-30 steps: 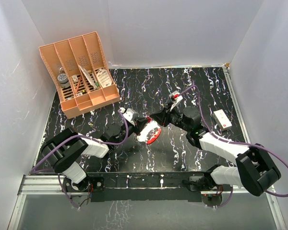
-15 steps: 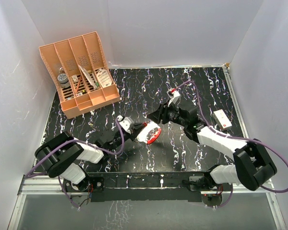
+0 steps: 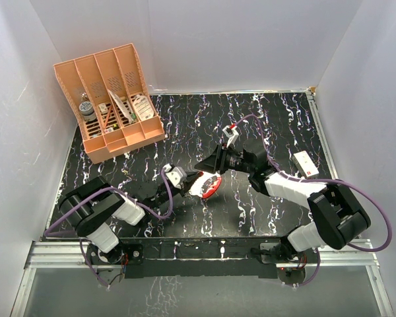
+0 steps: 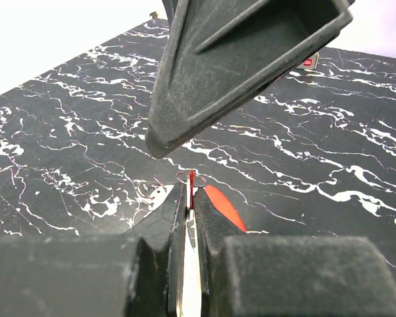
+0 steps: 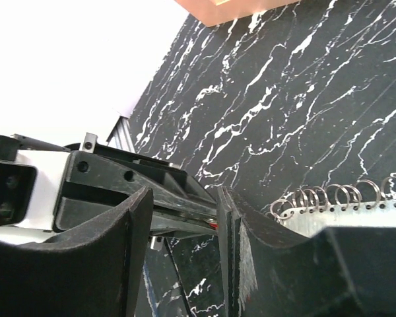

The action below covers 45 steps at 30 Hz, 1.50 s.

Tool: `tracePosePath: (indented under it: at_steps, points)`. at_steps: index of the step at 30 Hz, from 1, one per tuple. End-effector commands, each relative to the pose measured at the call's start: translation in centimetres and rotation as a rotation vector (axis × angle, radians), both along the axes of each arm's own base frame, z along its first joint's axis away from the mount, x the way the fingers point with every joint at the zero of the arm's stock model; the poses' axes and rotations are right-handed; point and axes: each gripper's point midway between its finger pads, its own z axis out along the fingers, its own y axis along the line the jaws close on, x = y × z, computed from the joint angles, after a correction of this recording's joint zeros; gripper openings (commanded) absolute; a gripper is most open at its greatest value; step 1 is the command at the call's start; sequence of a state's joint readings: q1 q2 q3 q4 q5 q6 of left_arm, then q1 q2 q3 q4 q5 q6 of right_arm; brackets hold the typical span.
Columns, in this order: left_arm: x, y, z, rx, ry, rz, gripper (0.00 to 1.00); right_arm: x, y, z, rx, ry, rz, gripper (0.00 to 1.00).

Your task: Put the keys on the keyring

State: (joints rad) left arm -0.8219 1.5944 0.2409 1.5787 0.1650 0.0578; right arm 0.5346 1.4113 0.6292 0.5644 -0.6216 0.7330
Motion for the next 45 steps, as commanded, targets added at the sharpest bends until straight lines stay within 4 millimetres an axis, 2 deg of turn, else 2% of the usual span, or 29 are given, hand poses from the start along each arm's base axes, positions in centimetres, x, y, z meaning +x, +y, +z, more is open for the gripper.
tracePosePath:
  at_steps: [1, 6, 9, 21, 45]
  points:
    - [-0.1, -0.4, 3.5, -0.082, -0.120, -0.022, 0.00, -0.6, 0.3, 2.3, 0.073, -0.051, 0.043, 0.41]
    - [-0.1, -0.3, 4.0, -0.090, -0.138, -0.020, 0.00, -0.2, -0.3, 1.2, 0.044, -0.034, -0.010, 0.42]
    - [-0.4, -0.2, 4.5, -0.097, -0.150, -0.026, 0.00, -0.3, -0.3, 1.0, 0.048, -0.025, -0.001, 0.46]
    - [-0.6, 0.1, 6.2, -0.119, -0.191, -0.023, 0.00, 0.0, 0.2, 1.0, 0.103, 0.011, 0.010, 0.50]
    - [0.8, 0.0, 4.1, -0.071, -0.141, 0.025, 0.00, -1.1, 0.0, 2.6, 0.130, -0.003, 0.044, 0.39]
